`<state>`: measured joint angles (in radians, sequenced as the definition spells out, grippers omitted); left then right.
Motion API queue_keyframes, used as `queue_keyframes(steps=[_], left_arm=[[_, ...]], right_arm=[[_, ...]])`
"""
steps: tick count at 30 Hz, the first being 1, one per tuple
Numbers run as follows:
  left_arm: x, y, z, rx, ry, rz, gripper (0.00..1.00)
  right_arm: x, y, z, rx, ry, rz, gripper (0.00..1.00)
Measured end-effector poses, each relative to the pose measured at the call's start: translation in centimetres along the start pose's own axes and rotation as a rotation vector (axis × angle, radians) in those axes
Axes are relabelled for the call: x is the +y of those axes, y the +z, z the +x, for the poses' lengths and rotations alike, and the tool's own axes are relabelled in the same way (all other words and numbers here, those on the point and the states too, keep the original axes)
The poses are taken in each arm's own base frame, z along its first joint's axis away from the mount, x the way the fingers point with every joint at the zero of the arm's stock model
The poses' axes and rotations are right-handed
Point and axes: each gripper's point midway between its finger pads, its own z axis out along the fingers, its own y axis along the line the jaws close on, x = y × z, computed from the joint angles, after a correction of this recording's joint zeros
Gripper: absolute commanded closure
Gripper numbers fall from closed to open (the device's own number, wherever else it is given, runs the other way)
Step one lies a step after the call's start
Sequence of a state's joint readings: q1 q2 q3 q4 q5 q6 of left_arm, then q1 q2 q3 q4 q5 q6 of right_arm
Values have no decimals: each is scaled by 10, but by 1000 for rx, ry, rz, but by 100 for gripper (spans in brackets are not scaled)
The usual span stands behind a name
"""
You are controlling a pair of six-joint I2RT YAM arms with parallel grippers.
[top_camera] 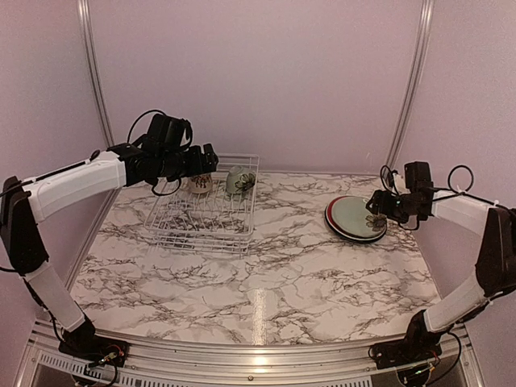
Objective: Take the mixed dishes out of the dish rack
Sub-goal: Place the plate with another plate.
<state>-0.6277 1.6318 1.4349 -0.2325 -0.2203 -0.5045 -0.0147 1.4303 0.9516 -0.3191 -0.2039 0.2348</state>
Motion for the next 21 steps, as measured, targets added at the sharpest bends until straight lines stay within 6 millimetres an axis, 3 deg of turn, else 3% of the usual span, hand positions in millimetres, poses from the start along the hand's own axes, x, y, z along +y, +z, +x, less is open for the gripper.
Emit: queue_keyframes(steps=[6, 16, 21], left_arm=[[12, 37, -13, 51, 21, -65, 1], [43, 92, -65, 17, 92, -232, 1], [55, 115, -72, 37, 115, -262, 1]], right_arm=[[3, 1, 1, 3, 0, -17, 21], [2, 4, 8, 8, 0, -28, 21], [5, 4, 6, -2, -3, -44, 20]])
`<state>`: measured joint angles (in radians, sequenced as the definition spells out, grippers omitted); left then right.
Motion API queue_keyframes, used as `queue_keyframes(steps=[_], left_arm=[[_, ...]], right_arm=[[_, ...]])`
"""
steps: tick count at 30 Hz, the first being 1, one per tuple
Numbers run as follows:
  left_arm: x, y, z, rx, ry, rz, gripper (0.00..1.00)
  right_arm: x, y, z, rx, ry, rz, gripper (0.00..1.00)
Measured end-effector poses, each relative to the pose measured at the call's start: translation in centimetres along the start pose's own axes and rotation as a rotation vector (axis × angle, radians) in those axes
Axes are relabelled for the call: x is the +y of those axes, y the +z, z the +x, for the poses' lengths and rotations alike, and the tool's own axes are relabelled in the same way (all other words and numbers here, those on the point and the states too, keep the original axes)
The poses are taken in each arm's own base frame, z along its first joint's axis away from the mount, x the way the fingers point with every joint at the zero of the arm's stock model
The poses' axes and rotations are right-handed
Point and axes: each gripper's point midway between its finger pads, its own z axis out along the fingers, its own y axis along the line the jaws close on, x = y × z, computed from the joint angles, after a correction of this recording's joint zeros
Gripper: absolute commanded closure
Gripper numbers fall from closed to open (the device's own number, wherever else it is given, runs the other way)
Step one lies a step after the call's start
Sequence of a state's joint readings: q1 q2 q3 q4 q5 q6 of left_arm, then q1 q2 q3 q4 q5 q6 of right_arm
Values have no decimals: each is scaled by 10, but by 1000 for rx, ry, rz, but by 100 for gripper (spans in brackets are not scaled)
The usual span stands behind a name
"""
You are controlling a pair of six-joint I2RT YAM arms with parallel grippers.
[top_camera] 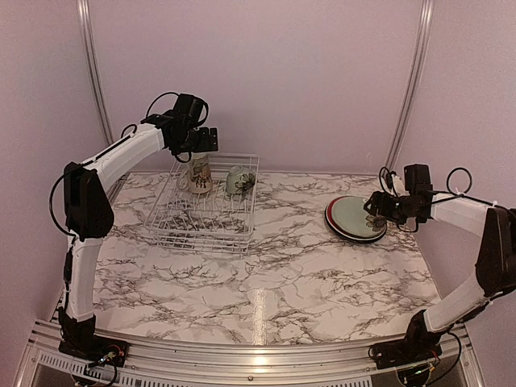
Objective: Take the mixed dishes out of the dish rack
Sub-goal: Place the plate with another plate, then grab the cup from the dish rack.
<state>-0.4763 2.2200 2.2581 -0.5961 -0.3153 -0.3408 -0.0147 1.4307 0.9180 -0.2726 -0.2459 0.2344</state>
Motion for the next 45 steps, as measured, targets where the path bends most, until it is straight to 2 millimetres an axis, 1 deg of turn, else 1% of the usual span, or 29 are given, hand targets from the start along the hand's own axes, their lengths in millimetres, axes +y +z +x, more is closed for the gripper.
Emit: queue_keyframes(steps=[7, 13, 18, 25, 28, 30, 35, 39, 43, 45], left_arm=[[20, 35, 12, 40, 18, -55, 1], [35, 65, 34, 98, 41, -69, 1], [37, 76, 41, 103, 63, -76, 1], [39, 91, 39, 76, 66, -63, 1], [44, 102, 42, 75, 65, -61, 4], [44, 108, 44, 70, 70, -56, 5], [46, 112, 42, 60, 81, -57, 4], [44, 112, 35, 38, 90, -49, 23], [44, 112, 34, 33, 96, -48, 38], [43, 113, 35, 31, 96, -47, 48]], right_arm=[[0, 3, 0, -1, 0, -4, 20], [1, 3, -1, -4, -1, -9, 20], [2, 4, -3, -13, -3, -18, 20], [2, 6, -2, -6, -1, -21, 20], [1, 9, 0, 3, 3, -20, 20], [1, 11, 2, 10, 7, -21, 20], [0, 15, 4, 17, 15, -25, 21], [1, 16, 4, 17, 24, -30, 21], [0, 19, 6, 25, 32, -33, 21], [0, 21, 7, 30, 35, -35, 21]])
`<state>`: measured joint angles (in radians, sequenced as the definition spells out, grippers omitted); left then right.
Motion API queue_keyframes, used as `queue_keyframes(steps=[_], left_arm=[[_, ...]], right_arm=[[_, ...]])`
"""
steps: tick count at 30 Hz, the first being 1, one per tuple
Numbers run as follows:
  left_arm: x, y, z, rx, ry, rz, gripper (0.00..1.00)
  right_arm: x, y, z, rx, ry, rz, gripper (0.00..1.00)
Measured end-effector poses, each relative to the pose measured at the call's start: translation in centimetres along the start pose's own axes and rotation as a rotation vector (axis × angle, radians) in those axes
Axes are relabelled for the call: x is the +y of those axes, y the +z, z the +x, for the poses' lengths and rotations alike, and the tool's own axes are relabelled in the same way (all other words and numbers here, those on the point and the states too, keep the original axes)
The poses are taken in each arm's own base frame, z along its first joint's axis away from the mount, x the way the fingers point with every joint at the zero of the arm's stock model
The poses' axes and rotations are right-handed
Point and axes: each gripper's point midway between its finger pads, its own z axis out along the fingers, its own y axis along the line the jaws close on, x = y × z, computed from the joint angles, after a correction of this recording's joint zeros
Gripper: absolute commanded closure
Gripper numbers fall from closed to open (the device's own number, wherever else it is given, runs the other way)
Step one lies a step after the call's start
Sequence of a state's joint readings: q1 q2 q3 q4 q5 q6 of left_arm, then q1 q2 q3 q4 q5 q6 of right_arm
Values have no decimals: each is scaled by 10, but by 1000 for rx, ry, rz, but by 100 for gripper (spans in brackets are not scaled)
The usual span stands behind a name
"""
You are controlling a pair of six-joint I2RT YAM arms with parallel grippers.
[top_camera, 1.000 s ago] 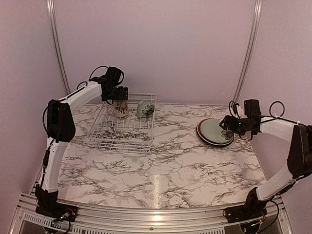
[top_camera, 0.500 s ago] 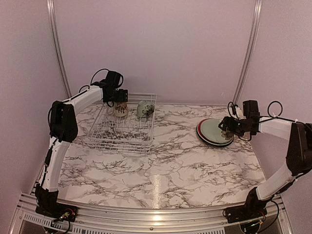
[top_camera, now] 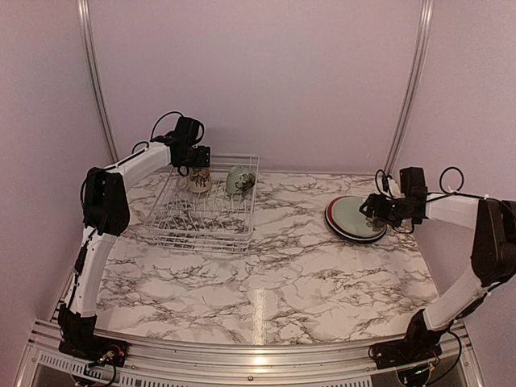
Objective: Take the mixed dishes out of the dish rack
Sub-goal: Grab the cup from the dish rack.
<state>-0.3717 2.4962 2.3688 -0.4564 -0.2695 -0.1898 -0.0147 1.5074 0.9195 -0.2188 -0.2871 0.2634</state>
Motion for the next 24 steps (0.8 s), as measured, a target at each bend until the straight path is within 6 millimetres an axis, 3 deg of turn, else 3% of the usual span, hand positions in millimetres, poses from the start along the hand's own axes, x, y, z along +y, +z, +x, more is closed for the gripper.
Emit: queue_keyframes(steps=[8, 17, 24], left_arm=[[-3, -1, 0, 0, -4, 16, 76], [-7, -12, 5, 27, 7, 28, 99], [-9, -30, 7, 61, 23, 36, 100]], right_arm=[[3, -1, -6, -13, 0, -5, 21], [3, -1, -6, -13, 1, -6, 21], [4, -3, -8, -20, 8, -7, 21]])
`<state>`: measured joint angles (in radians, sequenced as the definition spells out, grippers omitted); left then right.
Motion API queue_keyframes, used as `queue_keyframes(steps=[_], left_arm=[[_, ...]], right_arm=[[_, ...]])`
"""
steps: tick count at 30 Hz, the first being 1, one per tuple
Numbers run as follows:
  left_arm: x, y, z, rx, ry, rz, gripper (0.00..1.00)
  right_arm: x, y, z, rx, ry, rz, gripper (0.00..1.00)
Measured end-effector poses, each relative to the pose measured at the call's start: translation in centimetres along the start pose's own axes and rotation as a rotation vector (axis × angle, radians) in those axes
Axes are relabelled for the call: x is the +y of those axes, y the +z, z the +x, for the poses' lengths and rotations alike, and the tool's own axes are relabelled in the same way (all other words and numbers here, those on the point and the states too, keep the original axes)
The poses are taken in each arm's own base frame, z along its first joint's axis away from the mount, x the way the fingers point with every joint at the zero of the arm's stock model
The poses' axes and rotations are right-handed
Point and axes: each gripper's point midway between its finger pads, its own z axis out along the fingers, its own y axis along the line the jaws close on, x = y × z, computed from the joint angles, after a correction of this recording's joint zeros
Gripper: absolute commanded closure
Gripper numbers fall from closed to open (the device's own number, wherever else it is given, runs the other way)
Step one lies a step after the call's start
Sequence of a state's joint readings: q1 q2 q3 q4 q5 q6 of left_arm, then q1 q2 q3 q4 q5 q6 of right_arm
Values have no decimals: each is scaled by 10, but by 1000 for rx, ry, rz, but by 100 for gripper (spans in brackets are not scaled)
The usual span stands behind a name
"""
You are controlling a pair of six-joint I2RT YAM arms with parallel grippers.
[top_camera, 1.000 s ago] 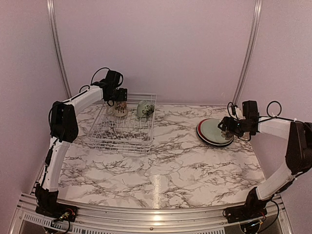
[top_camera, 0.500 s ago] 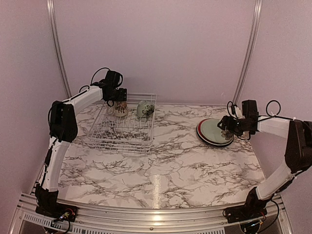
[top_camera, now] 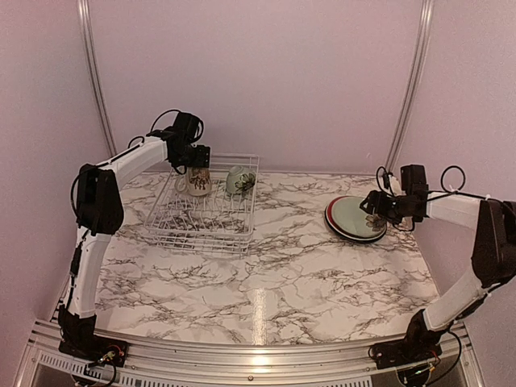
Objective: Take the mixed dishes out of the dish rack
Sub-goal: Grab the cup from the dish rack, then pass from the left arm to the right
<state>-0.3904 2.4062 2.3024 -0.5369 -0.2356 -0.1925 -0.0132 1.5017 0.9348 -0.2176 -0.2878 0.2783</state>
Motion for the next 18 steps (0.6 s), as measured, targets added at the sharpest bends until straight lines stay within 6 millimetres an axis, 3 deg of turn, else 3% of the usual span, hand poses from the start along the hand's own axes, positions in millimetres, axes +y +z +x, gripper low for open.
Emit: queue_keyframes(steps=[8, 13, 18], left_arm=[[-11, -41, -24, -46, 6, 28, 100], [-19, -87, -52, -114, -15, 88, 100], [-28, -150, -67, -163, -74, 221, 100]], right_arm=[[3, -5, -4, -16, -3, -5, 21], [5, -9, -5, -27, -5, -10, 19], [21, -7, -1, -24, -31, -39, 18]])
